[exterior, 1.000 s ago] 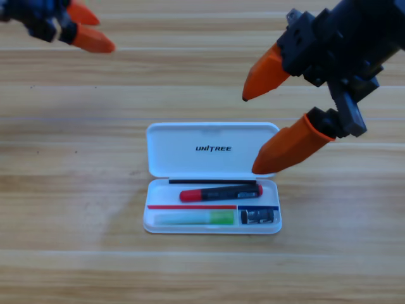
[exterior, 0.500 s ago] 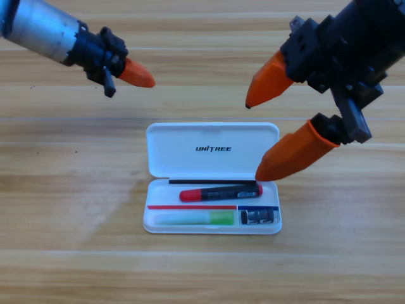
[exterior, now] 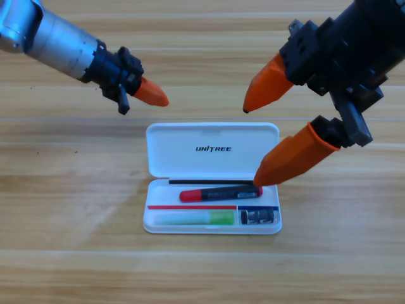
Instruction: Clean up eraser and pencils
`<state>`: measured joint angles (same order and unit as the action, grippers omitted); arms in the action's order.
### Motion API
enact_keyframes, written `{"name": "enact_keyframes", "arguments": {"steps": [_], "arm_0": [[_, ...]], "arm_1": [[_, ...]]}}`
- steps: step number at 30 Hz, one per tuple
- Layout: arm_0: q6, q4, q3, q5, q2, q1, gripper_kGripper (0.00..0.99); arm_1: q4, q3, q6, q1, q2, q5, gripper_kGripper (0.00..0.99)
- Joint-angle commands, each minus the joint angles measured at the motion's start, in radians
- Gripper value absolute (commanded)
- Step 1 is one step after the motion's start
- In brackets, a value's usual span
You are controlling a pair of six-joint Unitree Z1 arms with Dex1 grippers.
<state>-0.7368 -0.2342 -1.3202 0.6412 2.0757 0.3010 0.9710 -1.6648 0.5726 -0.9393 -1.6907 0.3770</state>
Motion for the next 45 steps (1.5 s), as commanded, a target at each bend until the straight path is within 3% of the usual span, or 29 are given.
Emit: {"name": "enact_keyframes", "arguments": {"steps": [1,13,19,45], "arm_0": [[0.014,-0.005,-0.001,0.06,0.083,0.021,0.0],[-0.044,-0.277,-0.232,0.21,0.253,0.02,0.0],[-0.09,-0.375,-0.298,0.25,0.313,0.018,0.0],[-0.162,-0.494,-0.266,0.291,0.271,0.055,0.0]], "arm_1": [[-0.015,0.037,-0.003,0.027,0.037,0.019,0.93],[-0.015,0.04,-0.003,0.027,0.037,0.02,0.93],[-0.015,0.04,-0.003,0.027,0.034,0.02,0.93],[-0.018,0.05,-0.003,0.027,0.026,0.023,0.93]]}}
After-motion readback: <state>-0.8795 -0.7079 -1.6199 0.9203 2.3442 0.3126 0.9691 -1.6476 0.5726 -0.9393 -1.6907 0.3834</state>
